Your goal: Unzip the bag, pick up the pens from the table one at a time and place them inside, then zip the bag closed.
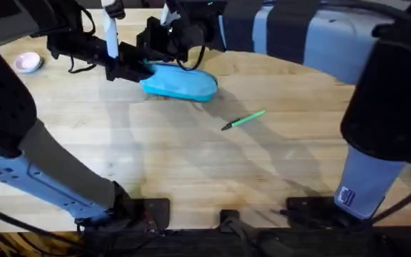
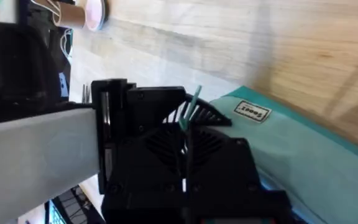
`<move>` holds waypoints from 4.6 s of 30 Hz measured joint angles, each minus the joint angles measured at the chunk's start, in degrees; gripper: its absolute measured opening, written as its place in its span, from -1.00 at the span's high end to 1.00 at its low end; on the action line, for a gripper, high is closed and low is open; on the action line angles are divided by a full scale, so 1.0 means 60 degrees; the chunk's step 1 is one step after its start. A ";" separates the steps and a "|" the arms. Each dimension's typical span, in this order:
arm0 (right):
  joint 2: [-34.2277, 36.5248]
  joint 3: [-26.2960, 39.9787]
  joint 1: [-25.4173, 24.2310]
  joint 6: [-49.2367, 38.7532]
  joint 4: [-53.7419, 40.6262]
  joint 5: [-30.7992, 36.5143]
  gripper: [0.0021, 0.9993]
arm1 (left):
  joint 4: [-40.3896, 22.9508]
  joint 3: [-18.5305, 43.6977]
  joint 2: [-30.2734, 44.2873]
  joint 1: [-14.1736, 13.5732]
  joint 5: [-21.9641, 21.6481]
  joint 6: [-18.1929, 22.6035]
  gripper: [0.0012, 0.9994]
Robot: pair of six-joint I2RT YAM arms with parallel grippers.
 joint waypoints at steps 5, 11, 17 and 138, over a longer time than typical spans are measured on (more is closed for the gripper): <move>0.0043 0.0137 0.0094 -0.0066 -0.0179 0.0080 0.94 | -0.0014 0.0000 0.0002 0.0002 -0.0002 0.0000 0.92; 0.0043 0.0538 0.0040 -0.0499 -0.0783 0.0106 0.86 | -0.0011 0.0000 -0.0002 0.0002 0.0008 0.0000 0.92; 0.0043 0.1497 -0.0026 -0.1350 -0.2037 0.0072 0.38 | 0.0000 0.0000 0.0000 -0.0002 0.0027 0.0004 0.92; 0.1311 0.2686 -0.0350 -1.1912 -0.6517 0.1141 0.94 | -0.4146 0.0076 -0.4912 0.1860 -0.0224 0.0004 -0.99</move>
